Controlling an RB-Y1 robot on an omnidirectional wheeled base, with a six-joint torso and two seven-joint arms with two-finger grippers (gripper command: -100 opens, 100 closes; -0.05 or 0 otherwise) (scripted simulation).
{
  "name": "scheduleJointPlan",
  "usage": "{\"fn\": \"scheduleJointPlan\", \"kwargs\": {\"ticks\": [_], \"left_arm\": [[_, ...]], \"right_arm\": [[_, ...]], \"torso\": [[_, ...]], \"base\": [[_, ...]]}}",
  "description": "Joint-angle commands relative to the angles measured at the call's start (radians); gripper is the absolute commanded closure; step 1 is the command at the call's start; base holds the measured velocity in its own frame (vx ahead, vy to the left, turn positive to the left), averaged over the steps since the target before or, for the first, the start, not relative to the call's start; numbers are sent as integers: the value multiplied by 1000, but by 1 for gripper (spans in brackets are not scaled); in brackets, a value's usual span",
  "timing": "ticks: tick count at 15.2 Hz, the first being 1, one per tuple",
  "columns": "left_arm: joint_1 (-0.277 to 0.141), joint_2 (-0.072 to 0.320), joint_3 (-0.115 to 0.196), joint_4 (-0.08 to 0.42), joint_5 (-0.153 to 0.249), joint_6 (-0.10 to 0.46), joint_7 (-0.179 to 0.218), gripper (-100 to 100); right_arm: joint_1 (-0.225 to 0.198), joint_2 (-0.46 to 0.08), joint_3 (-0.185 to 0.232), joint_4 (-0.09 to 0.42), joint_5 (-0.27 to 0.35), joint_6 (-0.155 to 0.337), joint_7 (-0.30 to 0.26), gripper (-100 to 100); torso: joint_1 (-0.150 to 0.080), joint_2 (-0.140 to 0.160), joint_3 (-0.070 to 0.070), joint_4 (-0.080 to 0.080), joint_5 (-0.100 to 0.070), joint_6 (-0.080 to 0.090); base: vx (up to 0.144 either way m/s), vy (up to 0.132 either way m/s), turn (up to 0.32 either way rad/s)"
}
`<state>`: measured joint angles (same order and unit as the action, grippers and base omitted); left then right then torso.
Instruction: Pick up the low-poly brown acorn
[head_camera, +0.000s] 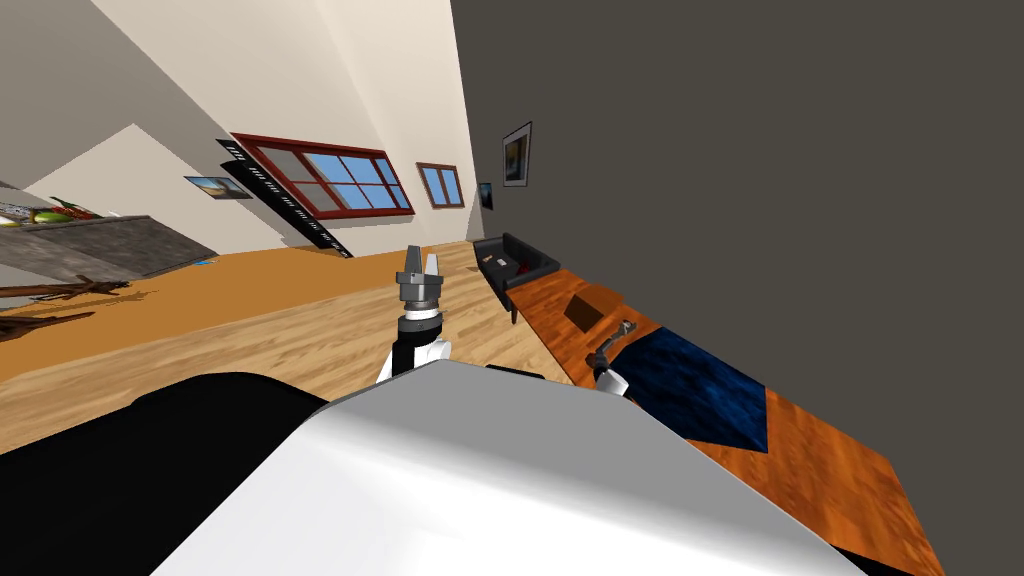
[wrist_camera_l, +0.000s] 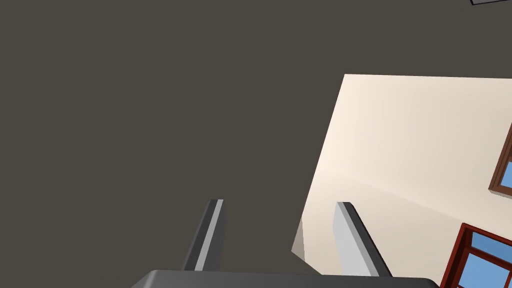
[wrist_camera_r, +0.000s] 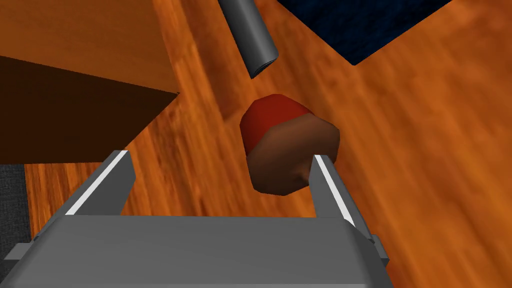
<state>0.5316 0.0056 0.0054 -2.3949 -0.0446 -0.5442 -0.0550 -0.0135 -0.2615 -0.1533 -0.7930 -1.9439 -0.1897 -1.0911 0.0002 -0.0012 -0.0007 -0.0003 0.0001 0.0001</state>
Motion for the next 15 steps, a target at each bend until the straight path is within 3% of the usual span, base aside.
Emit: {"fn": "scheduleJointPlan", "kwargs": {"ticks": [1,2,3,4,7,8,11,12,15], "left_arm": [[0,0,0,0,0,0,0,0],[0,0,0,0,0,0,0,0],[0,0,0,0,0,0,0,0],[0,0,0,0,0,0,0,0],[0,0,0,0,0,0,0,0],[0,0,0,0,0,0,0,0],[0,0,0,0,0,0,0,0],[0,0,0,0,0,0,0,0],[0,0,0,0,0,0,0,0]], "right_arm": [[-15,-3,-10,47,-17,14,-35,-100],[-15,-3,-10,47,-17,14,-35,-100],[-26,-7,-17,82,-61,25,-58,-100],[-26,-7,-17,87,-61,25,-58,-100],[-45,-13,-28,157,-136,45,-98,-100],[-45,-13,-28,157,-106,45,-98,-100],[-45,-13,-28,157,-136,45,-98,-100],[-54,-16,-33,187,-168,53,-115,-100],[-54,-16,-33,187,-168,53,-115,-100]], "torso": [[0,0,0,0,0,0],[0,0,0,0,0,0],[0,0,0,0,0,0],[0,0,0,0,0,0],[0,0,0,0,0,0],[0,0,0,0,0,0],[0,1,0,0,0,0],[0,1,1,0,0,0],[0,1,1,0,0,0]], "base": [[21,-7,79],[13,-5,27],[14,-4,59],[14,-6,77],[20,-10,86],[19,-13,70],[6,-7,3],[4,-2,46],[8,-6,31]]}}
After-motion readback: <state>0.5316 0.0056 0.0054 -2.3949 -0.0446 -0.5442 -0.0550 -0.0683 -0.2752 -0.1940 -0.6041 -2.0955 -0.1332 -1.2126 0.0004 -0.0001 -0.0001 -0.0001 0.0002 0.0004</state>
